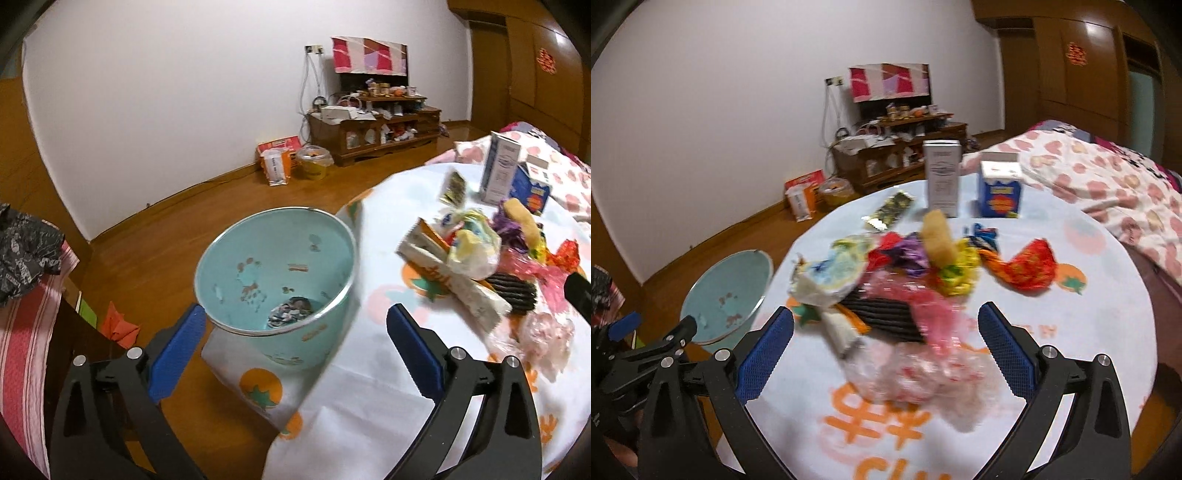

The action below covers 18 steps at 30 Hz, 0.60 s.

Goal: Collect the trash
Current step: 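Move both open tools back over the trash pile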

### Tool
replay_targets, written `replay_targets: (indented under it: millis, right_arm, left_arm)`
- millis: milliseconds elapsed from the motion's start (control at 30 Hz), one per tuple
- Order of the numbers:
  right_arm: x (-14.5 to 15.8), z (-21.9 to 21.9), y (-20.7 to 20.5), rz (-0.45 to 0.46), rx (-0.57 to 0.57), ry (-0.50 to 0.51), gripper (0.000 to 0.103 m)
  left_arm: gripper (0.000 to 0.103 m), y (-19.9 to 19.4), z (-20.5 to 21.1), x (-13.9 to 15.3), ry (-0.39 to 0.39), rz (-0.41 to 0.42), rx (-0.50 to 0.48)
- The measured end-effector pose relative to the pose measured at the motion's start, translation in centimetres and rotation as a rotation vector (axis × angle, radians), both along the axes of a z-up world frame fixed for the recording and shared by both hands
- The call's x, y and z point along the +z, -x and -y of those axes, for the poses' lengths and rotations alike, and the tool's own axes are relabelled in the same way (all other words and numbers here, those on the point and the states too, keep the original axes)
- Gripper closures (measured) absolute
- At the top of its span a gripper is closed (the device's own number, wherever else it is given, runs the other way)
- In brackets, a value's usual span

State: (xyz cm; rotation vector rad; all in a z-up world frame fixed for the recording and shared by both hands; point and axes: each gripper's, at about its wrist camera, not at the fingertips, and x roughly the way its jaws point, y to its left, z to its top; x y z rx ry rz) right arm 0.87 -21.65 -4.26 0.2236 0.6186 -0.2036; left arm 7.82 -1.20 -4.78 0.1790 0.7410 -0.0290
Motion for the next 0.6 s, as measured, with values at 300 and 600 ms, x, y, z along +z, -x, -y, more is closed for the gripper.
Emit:
replay_targets:
  millis: [300,600]
  right_arm:
    - [0.2,3.7,2.4,0.019,-0.078,0.000,0.005]
    - [-1.2,7.5,4.7,-0.011,-0.170,0.011,0.006]
  left_arm:
    - [0.006,1.0,2.6,0.1,-0.013,-0.004,-0.054]
    - [0.007,2.1,4.9,-1.2,0.002,-0.051,-0.131]
